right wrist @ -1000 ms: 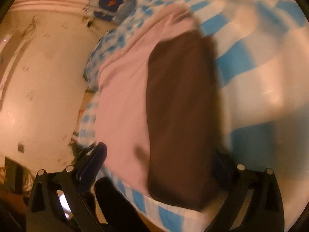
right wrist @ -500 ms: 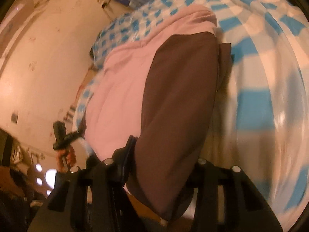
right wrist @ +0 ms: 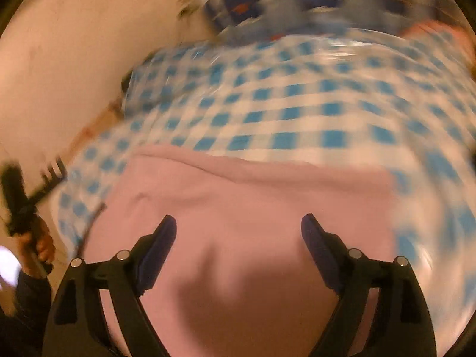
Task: Fold large clothes
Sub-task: 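Open both grippers and smooth the top of the folded jacket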
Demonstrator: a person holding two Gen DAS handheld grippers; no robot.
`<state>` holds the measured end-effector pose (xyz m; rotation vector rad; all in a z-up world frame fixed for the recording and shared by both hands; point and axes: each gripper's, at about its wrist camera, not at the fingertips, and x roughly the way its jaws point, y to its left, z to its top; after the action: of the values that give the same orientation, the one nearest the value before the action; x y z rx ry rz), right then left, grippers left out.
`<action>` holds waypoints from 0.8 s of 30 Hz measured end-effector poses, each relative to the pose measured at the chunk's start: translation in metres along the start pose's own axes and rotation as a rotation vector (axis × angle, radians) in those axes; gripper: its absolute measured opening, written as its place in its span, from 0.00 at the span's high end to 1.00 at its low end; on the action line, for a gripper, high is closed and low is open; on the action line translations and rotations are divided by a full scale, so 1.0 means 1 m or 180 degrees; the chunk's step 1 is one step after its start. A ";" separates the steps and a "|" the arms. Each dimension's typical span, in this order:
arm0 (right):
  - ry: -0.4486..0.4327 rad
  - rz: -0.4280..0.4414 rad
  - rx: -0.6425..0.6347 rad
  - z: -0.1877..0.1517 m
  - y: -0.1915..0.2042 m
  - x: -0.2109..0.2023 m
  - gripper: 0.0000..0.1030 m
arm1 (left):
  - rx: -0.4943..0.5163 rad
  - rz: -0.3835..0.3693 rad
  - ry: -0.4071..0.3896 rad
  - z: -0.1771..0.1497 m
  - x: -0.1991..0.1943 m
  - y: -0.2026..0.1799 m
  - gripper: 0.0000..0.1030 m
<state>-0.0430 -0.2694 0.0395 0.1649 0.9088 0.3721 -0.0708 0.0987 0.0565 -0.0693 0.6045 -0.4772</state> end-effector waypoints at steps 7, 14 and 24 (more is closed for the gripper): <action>0.0602 -0.0314 -0.0022 0.010 -0.027 0.146 0.09 | 0.0246 0.0213 0.1113 -0.003 0.205 -0.026 0.32; 0.0641 -0.0103 0.0142 0.011 -0.051 0.163 0.07 | -0.0114 0.0097 0.1306 -0.034 0.225 -0.001 0.31; 0.0286 -0.0446 0.0747 -0.004 -0.121 0.101 0.07 | -0.0801 0.0405 0.1103 -0.022 0.180 0.094 0.22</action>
<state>0.0400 -0.3424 -0.0731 0.3000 1.0458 0.1426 0.0846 0.1031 -0.0759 -0.1886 1.0018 -0.2884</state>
